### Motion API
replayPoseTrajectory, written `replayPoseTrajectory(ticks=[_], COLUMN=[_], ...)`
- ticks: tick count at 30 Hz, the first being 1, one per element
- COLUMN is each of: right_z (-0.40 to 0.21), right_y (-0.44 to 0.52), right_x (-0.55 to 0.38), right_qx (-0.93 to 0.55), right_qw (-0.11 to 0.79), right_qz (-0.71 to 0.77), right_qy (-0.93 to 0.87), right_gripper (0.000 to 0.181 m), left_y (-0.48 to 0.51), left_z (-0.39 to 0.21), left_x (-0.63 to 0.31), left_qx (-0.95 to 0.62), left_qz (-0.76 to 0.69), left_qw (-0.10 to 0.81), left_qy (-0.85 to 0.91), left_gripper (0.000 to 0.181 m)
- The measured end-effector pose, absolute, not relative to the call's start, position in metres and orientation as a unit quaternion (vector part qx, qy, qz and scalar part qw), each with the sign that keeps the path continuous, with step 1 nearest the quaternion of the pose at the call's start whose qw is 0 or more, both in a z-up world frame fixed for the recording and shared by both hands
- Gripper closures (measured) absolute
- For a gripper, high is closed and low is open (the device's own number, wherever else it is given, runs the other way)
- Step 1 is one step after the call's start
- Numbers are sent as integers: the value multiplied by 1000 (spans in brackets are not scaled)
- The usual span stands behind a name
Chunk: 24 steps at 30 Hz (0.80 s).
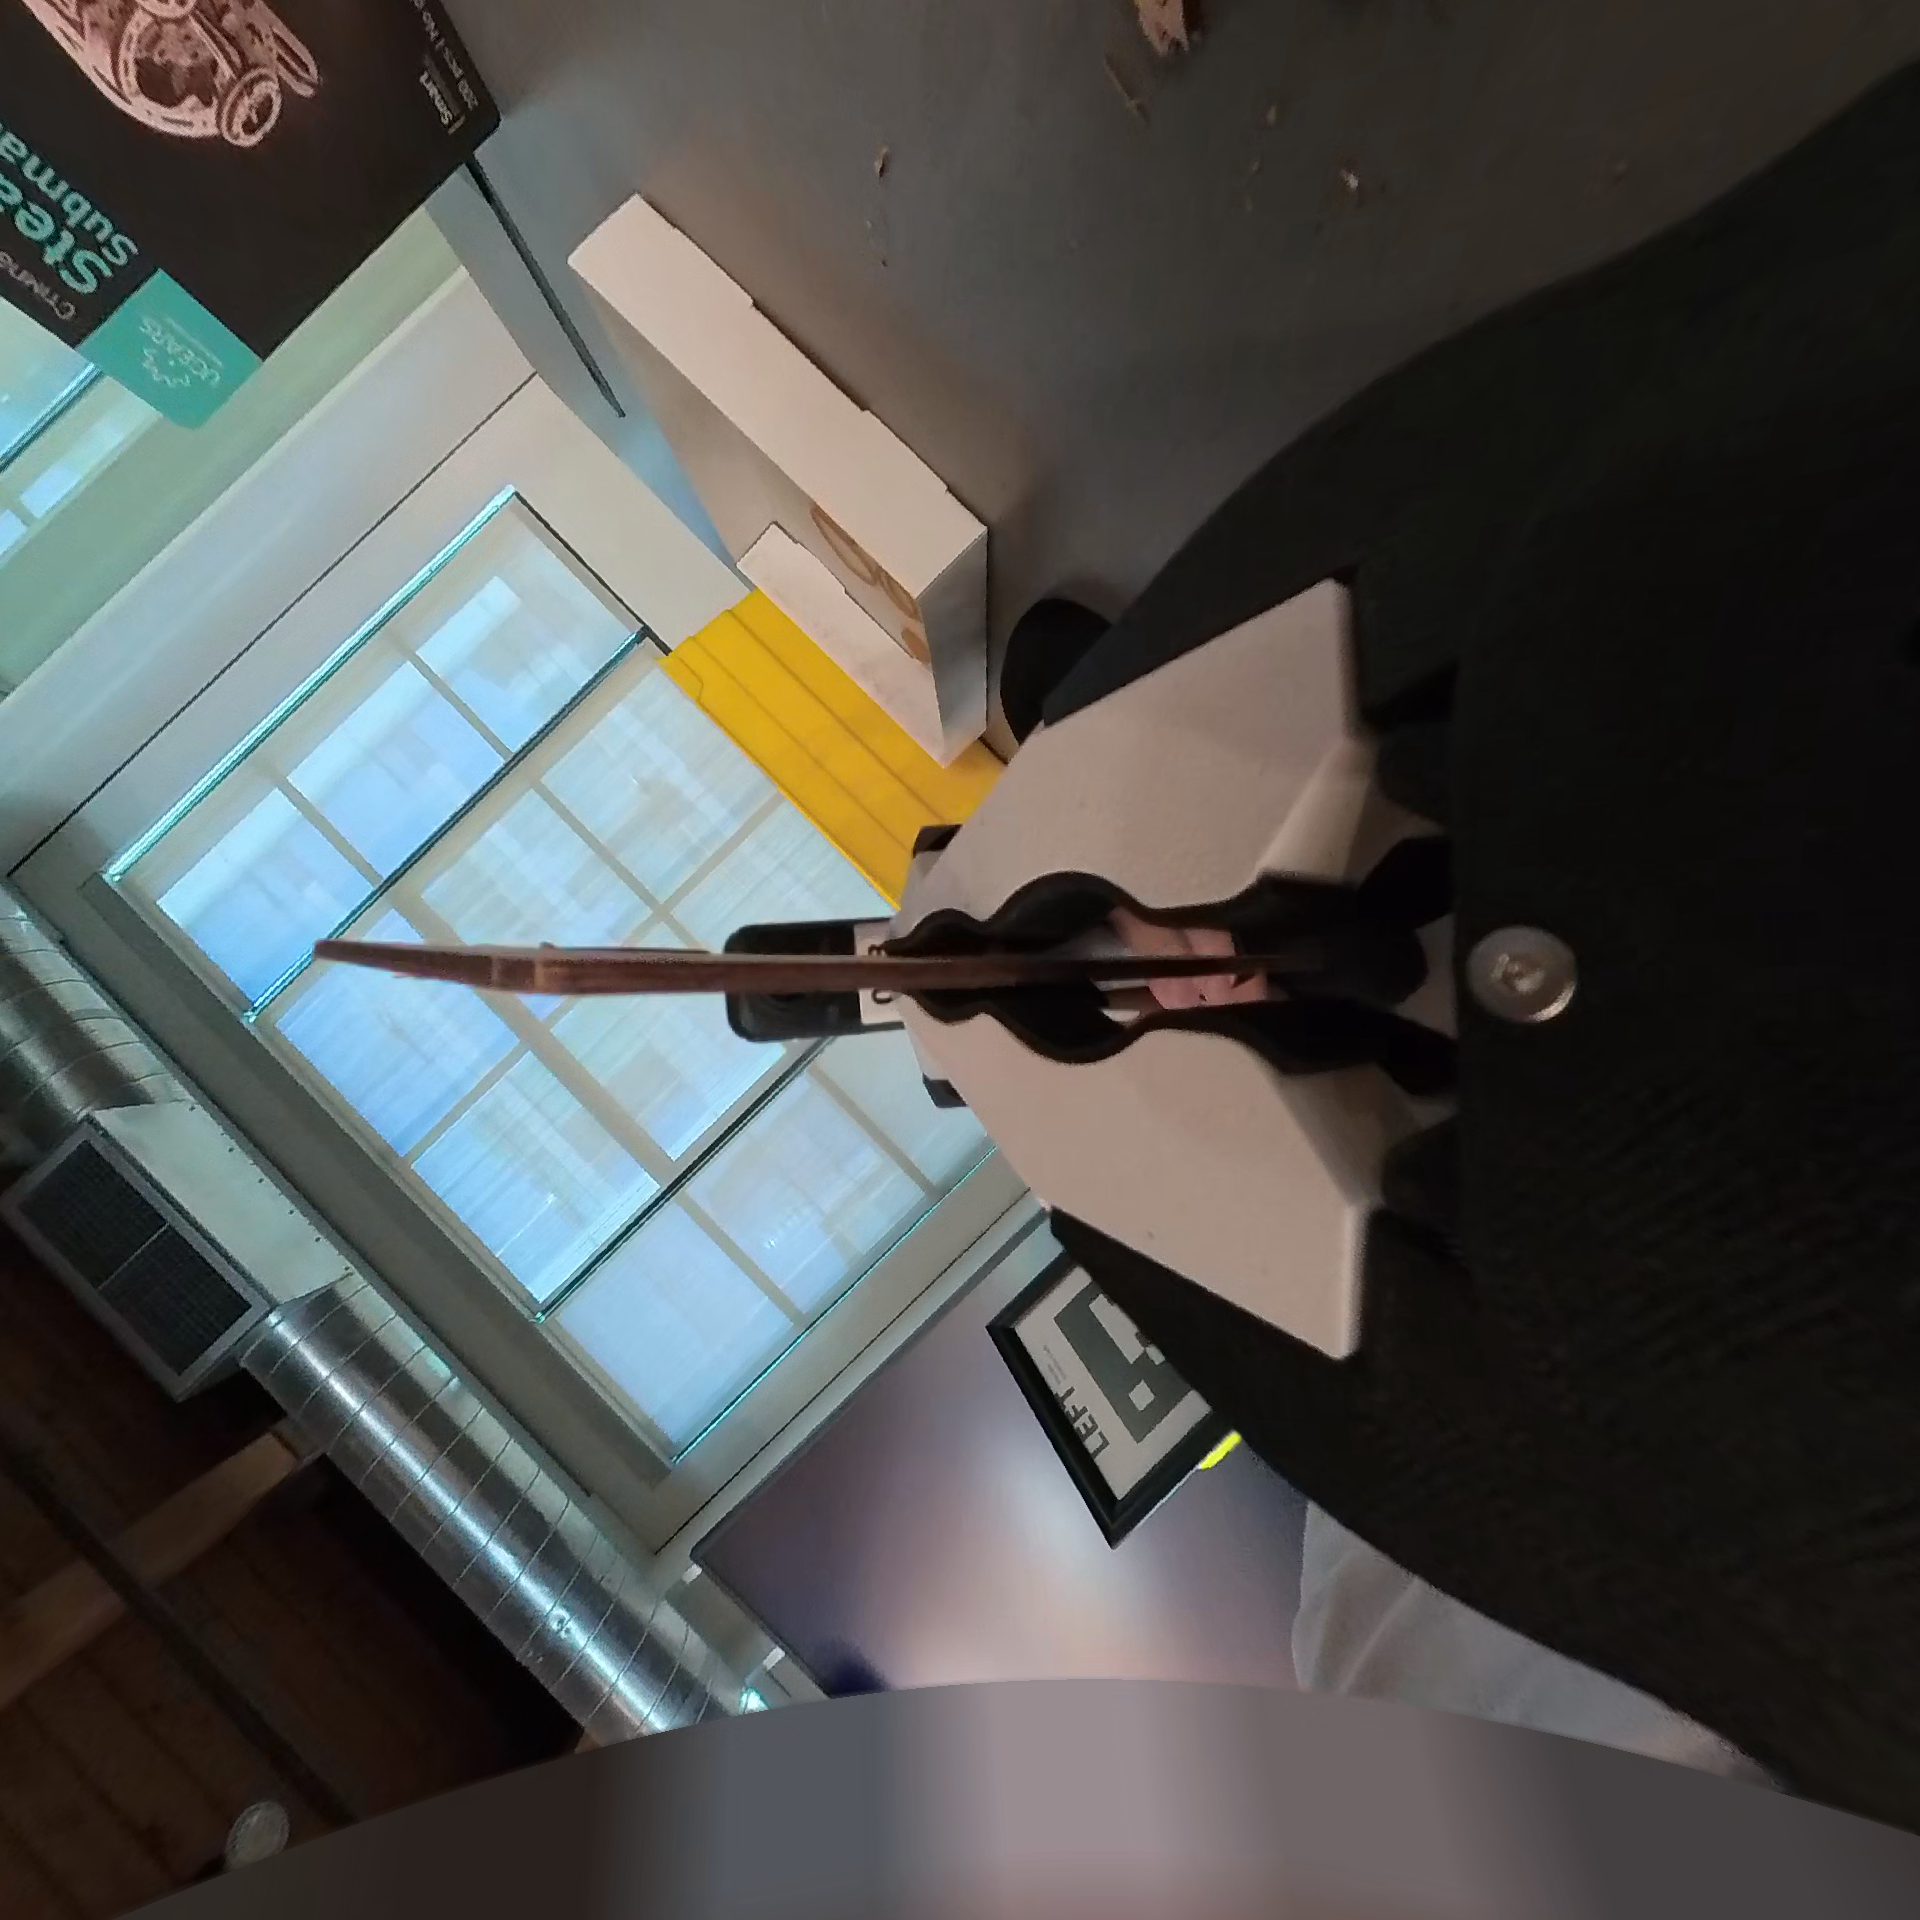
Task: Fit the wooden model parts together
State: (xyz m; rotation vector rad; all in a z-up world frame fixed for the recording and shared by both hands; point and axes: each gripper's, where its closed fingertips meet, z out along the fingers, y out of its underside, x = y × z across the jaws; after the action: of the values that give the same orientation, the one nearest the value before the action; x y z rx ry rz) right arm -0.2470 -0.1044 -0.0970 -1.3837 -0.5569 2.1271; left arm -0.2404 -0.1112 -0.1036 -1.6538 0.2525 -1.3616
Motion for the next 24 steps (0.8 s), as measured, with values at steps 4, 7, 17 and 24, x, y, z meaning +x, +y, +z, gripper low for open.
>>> replayPoseTrajectory(ticks=[4, 7, 17, 24], right_z=[-99, -99, -98, -99], right_y=[-106, -106, -107, -107], right_x=[-249, -249, -248, -249], right_qx=[-519, -519, -515, -519], right_qw=[272, 270, 257, 254], right_qz=[781, 782, 791, 789], right_qy=[-215, -214, -209, -210], right_gripper=[181, 181, 181, 181], left_y=[-110, -110, -111, -111], left_z=[-104, -105, -104, -105], left_x=[-240, -240, -240, -240], left_qx=[-674, -682, -688, -690], left_qz=[-566, -548, -530, -528], left_qw=[465, 474, 482, 482], left_qy=[96, 105, 116, 115], left_gripper=[179, 181, 181, 181])
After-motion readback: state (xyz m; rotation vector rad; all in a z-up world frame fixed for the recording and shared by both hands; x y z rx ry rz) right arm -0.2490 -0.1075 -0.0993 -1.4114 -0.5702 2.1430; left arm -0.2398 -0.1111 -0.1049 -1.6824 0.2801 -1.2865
